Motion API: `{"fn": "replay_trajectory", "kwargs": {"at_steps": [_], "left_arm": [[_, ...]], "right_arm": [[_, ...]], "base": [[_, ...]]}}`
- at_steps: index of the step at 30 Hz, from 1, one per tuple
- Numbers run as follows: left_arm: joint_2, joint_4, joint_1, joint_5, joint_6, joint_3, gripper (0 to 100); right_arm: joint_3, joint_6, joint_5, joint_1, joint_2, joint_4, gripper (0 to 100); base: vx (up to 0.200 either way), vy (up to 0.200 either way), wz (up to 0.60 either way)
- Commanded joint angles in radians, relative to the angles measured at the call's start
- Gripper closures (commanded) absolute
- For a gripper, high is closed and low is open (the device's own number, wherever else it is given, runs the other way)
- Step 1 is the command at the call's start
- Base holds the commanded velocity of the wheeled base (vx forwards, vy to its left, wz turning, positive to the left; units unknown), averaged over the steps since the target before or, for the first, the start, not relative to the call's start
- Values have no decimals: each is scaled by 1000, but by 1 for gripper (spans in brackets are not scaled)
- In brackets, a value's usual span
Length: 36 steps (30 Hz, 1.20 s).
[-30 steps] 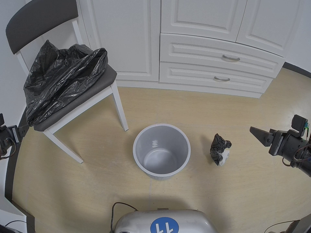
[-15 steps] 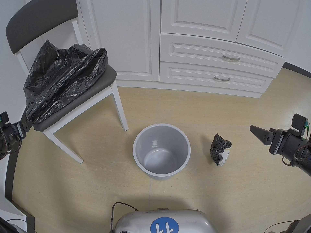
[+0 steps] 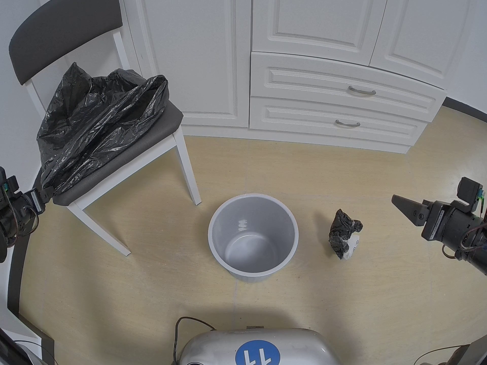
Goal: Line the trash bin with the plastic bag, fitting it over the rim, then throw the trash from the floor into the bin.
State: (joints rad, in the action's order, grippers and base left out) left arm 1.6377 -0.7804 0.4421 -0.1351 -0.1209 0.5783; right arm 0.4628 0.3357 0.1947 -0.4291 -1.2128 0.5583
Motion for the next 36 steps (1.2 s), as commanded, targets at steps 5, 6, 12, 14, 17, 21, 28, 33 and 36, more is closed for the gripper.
{"fn": "replay_trajectory", "kwargs": {"at_steps": [5,6,12,14,17,21,28,33,36], "left_arm": [[79,-28,1,2,-42,32,0],[90,-43,0,2,-43,35,0],[131,-169,-10,6,-122,37,0],[139,-192,-10,6,-129,35,0],[148,-209,-11,6,-129,32,0],[146,-209,-13,6,-129,31,0],[140,-211,-19,6,-128,26,0],[146,-211,-19,5,-125,26,0],[148,-211,-19,5,-126,28,100]], "right_arm": [[0,0,-1,0,4,0,0],[0,-1,-1,0,4,0,0],[0,0,-1,0,13,0,0],[0,-1,-1,0,15,0,0],[2,-1,-3,0,16,0,0],[2,-1,-3,0,19,0,0],[2,-1,-3,0,18,2,0],[0,-1,-3,0,19,0,0],[0,-1,-3,0,19,2,0]], "base": [[0,0,0],[0,0,0],[0,0,0],[0,0,0],[0,0,0],[0,0,0],[0,0,0],[0,0,0],[0,0,0]]}}
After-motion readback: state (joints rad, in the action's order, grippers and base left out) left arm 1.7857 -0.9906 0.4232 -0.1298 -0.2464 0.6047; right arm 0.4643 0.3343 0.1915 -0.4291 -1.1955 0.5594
